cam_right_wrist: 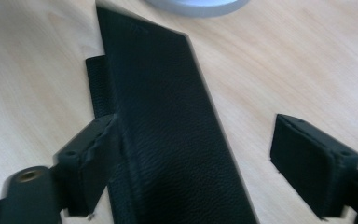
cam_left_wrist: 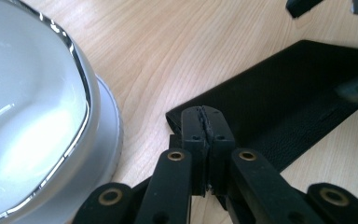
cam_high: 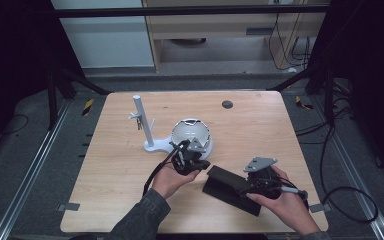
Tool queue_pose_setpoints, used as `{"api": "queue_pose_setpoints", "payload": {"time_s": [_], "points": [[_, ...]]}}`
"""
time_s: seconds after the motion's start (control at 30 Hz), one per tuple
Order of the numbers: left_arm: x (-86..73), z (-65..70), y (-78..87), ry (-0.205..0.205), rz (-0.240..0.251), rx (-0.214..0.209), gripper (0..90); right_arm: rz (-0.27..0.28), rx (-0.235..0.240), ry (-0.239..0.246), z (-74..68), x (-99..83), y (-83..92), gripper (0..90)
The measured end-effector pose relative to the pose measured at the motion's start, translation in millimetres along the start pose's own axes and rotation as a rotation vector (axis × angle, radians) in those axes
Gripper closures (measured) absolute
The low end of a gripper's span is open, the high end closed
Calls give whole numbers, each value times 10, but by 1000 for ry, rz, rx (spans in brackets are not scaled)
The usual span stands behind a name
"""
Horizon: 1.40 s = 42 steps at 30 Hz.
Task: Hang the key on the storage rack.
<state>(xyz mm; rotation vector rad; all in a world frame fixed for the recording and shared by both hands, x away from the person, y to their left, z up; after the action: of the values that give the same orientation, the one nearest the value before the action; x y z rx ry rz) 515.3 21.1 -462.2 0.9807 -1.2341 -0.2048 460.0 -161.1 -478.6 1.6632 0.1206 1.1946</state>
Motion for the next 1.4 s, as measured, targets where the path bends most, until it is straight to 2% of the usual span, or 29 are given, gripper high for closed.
{"api": "queue_pose_setpoints", "payload": {"time_s": [0.03,0.07,0.1,0.17,0.3,0.47,0.67,0.93,1.2,1.4], "points": [[10,-5,-10,4,-3,2,888,-1,-5,9,6,6,-1,236],[30,-11,-32,19,6,4,889,-12,-23,22,20,6,-6,247],[44,-9,-42,19,11,2,889,-30,-60,52,42,-3,-33,262],[69,-14,-32,3,12,23,889,-63,-86,67,58,-27,-73,262],[-15,-46,36,-12,-17,37,886,-46,-63,47,71,-57,-79,262],[-158,-40,19,-15,-45,31,892,-41,-64,35,87,-98,-94,262],[-305,43,-16,-58,-93,15,900,-37,-57,42,55,-107,-121,254],[-560,141,-96,-83,-169,-12,900,-35,-53,42,44,-127,-120,247],[-670,207,-148,-107,-218,-23,900,-33,-49,39,35,-141,-127,245],[-692,244,-197,-122,-239,-31,900,-31,-41,45,20,-139,-130,245]]}}
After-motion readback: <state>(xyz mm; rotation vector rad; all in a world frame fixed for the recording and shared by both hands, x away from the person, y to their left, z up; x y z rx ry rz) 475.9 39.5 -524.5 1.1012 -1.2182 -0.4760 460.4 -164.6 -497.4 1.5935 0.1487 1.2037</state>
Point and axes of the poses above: each handheld gripper's, and its own axes: y roughly backward along the jaws, x roughly out of its top, z roughly to its right, the point moved 6 cm from there along -y, roughly forward along the jaws, and after that the axes turned 4 degrees about x, right-handed, at the moved point
